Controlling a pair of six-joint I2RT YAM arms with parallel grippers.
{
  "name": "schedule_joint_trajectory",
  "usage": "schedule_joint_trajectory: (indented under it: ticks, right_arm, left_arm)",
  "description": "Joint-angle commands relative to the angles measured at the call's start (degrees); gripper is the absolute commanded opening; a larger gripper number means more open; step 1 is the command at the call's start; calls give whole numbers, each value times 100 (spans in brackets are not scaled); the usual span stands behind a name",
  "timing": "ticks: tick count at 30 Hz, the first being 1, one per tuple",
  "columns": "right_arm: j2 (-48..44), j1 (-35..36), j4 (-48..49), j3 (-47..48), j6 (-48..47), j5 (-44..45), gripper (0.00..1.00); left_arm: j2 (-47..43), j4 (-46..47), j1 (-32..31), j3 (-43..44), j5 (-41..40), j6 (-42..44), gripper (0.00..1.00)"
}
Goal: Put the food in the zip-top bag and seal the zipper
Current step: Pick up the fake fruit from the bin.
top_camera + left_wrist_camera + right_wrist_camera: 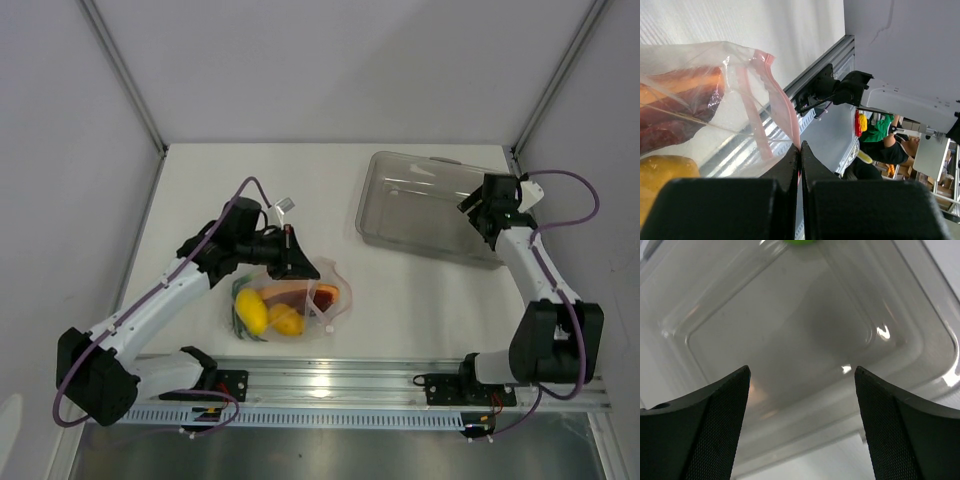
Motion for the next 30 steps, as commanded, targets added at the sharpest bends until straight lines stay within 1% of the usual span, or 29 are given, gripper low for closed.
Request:
schedule_joint_trajectory:
  ticks: [1,3,5,6,9,12,16,21,26,30]
  right_arm:
    - [685,-367,702,554,242,269,86]
    - [1290,-596,737,878,260,181,87]
    - [1670,-719,842,1081,242,102,88]
    - [2020,-737,877,1300,172,67,89]
    - [2583,-746,1027,1678,-12,206,91]
    - [2901,-746,1238,1899,-144,268,92]
    - [3472,-764,1299,2434,-285,461,93]
    - [3921,-790,1203,2963,-373,681,93]
    - [4220,-816,1186,3244,-312,787,92]
    - [4299,-843,1229,3271,-215,892,91]
  left_arm:
    - [82,594,-30,14,218,147,0]
    - [99,787,-30,5,226,68,1]
    - [170,858,-30,93,209,85,1]
    - [196,858,-30,146,200,103,1]
    - [301,849,-22,190,139,208,1]
    - [293,1024,-30,42,103,182,1]
    - [398,1218,-30,-12,121,208,0]
    - [661,1271,-22,23,182,252,1]
    - [802,1342,-30,67,253,278,1]
    - [1039,1315,13,164,376,296,0]
